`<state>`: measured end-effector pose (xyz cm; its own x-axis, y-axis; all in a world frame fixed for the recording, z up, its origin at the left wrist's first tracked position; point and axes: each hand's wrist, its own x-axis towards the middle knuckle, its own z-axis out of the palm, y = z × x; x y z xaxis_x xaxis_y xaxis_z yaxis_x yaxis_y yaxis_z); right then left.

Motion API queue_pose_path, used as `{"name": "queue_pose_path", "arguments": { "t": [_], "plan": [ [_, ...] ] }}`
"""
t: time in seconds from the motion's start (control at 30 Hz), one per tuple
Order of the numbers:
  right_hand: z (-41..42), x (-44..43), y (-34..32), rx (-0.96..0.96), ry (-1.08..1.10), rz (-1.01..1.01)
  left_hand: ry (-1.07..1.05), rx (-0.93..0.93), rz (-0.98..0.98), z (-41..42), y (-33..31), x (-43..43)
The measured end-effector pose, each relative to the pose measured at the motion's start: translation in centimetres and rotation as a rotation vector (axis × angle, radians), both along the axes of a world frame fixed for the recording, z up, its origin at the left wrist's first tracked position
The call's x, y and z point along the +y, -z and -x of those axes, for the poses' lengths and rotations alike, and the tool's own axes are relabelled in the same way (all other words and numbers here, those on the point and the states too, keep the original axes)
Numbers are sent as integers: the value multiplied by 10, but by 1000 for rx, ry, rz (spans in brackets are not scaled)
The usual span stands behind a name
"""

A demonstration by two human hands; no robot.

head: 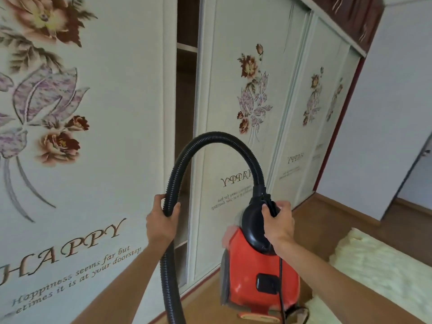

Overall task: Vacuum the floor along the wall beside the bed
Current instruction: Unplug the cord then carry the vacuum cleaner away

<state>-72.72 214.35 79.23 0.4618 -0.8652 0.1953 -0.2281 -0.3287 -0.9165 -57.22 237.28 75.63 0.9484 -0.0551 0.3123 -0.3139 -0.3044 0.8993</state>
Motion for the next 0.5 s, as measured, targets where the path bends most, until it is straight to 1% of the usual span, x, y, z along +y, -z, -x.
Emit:
{"name": "queue_pose_path", "arguments": {
  "t": [0.1,0.23,0.37,0.5],
  "plan": [
    [-20,-15,1,16,92,-7,144,-7,-13,-32,3,-26],
    [-31,-31,3,12,198,-6,271,-27,-44,-64,-1,-54],
    [-32,-51,-5,32,296,-10,417,29,-76,-87,2,-89],
    [-35,-74,-8,23,369,-14,507,53,-90,-104,-3,-121]
  ]
}}
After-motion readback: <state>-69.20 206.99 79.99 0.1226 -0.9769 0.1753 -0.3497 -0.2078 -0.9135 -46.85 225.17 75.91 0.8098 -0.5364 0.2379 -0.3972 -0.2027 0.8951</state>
